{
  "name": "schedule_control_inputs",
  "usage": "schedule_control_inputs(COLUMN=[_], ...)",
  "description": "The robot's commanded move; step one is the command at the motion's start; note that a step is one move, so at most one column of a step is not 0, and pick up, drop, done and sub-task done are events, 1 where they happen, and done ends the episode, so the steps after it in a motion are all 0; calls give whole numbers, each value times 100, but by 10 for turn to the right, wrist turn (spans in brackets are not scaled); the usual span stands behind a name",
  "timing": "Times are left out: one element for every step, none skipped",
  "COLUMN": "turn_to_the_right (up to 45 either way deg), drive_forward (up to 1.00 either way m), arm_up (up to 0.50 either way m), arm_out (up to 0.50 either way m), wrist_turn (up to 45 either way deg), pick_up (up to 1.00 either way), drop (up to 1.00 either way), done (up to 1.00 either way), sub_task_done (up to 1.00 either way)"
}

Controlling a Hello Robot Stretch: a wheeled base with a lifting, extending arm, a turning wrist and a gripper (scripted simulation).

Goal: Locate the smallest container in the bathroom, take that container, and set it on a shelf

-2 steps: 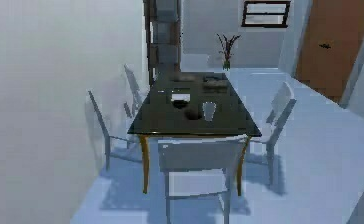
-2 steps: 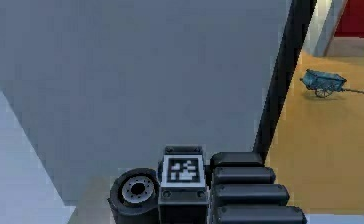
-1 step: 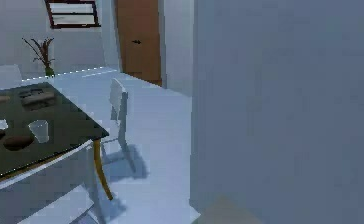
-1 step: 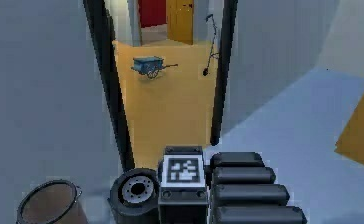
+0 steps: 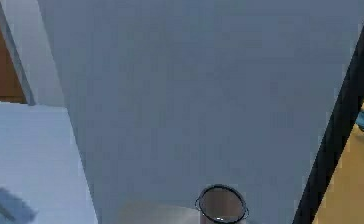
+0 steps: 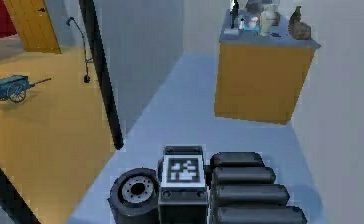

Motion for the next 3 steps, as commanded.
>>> schedule_control_inputs(turn_to_the_right=[-450, -120, 0], drive_forward=[0, 0, 0], arm_up=[0, 0, 0], arm_out=[0, 0, 34], wrist_turn=[0, 0, 0], pick_up=[0, 0, 0], drop=[0, 0, 0], done=[0, 0, 0], sub_task_done=[0, 0, 0])
